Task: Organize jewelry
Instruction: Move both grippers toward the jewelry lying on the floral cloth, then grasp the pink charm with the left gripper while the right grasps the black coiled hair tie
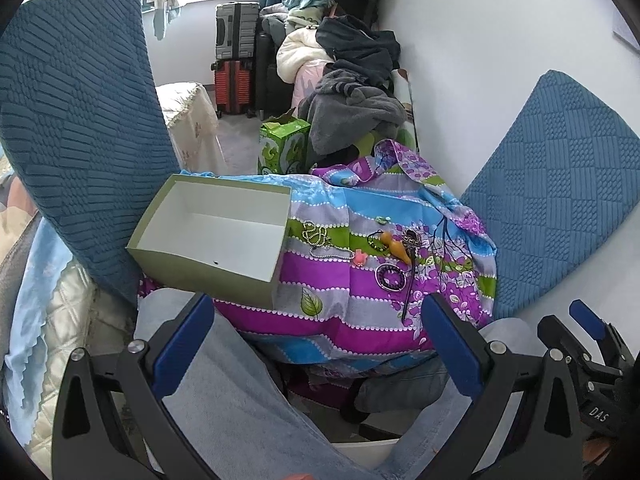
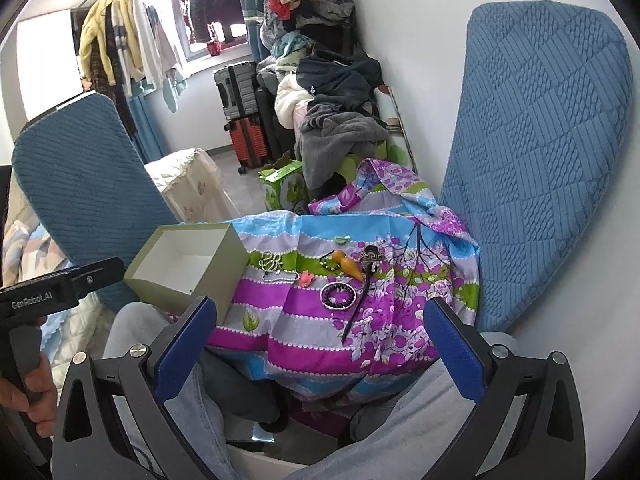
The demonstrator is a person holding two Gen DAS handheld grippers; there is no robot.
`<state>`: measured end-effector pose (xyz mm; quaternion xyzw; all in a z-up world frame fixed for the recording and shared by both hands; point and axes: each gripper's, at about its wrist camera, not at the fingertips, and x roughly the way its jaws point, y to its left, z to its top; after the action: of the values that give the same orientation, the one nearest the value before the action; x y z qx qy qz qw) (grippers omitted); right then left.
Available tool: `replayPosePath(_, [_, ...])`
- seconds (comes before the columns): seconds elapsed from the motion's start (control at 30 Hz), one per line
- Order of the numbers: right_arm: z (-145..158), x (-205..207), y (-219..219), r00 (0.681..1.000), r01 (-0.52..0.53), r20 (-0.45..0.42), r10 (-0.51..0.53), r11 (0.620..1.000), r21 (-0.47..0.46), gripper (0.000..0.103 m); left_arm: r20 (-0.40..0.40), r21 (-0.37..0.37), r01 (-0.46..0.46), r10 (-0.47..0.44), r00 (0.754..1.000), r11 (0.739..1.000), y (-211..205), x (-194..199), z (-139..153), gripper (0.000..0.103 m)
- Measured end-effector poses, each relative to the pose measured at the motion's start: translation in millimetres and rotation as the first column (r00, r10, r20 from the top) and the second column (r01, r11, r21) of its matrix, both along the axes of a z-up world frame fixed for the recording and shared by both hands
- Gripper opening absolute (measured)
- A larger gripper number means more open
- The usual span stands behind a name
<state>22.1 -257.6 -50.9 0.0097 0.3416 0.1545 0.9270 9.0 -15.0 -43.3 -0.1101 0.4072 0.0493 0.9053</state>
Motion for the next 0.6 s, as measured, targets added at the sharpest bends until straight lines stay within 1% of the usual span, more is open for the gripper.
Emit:
replayPosePath(0.13, [-1.0, -5.6, -1.5, 1.000, 0.009, 0.017, -0.009, 1.000, -0.006, 0.103, 0.002, 0.003, 0.001, -0.001, 1.000, 1.000, -1.1, -2.5, -1.7, 0.103])
replayPosePath(0.2, [0.4, -6.3, -3.8, 1.000, 0.015, 0.025, -0.015, 1.000, 0.006, 0.103, 0.007, -0.015, 0.010, -0.010, 1.000, 1.000, -1.0, -0.4, -3.1, 0.103])
replayPosePath(0.3, [1.7, -1.8, -11.5, 0.999, 0.031, 0.027, -0.032, 0.999, 0.045, 0.103, 0.010, -0.010, 0.023, -0.023, 1.000, 1.000, -2.9, 5.5, -1.7, 0.103])
replayPosePath(0.4, [2.0, 8.3, -16.7, 0.999, 0.042, 0.028, -0.043, 0.997, 0.061, 0.102, 0.021, -0.016, 0.031, -0.031, 0.999, 0.999, -4.0, 13.0, -1.7, 0.102])
replayPosePath(0.47, [2.4, 16.3, -20.1, 0.999, 0.045, 0.026, -0.047, 0.996, 0.073, 0.094, 0.026, -0.017, 0.042, -0.042, 0.999, 0.999, -6.4, 21.1, -1.8, 0.102])
replayPosePath(0.5, [2.6, 20.5, -21.5, 0.998, 0.046, 0.028, -0.048, 0.996, 0.075, 0.092, 0.029, -0.018, 0.049, -0.048, 0.998, 0.999, -8.1, 24.8, -2.0, 0.102])
replayPosePath(0.57, [2.4, 28.6, -22.7, 0.998, 0.049, 0.028, -0.051, 0.996, 0.074, 0.084, 0.037, -0.020, 0.065, -0.064, 0.997, 0.998, -12.2, 33.2, -3.0, 0.102])
replayPosePath(0.6, [1.8, 33.4, -24.3, 0.998, 0.049, 0.029, -0.052, 0.996, 0.081, 0.082, 0.037, -0.022, 0.074, -0.073, 0.997, 0.997, -14.2, 37.7, -4.5, 0.102])
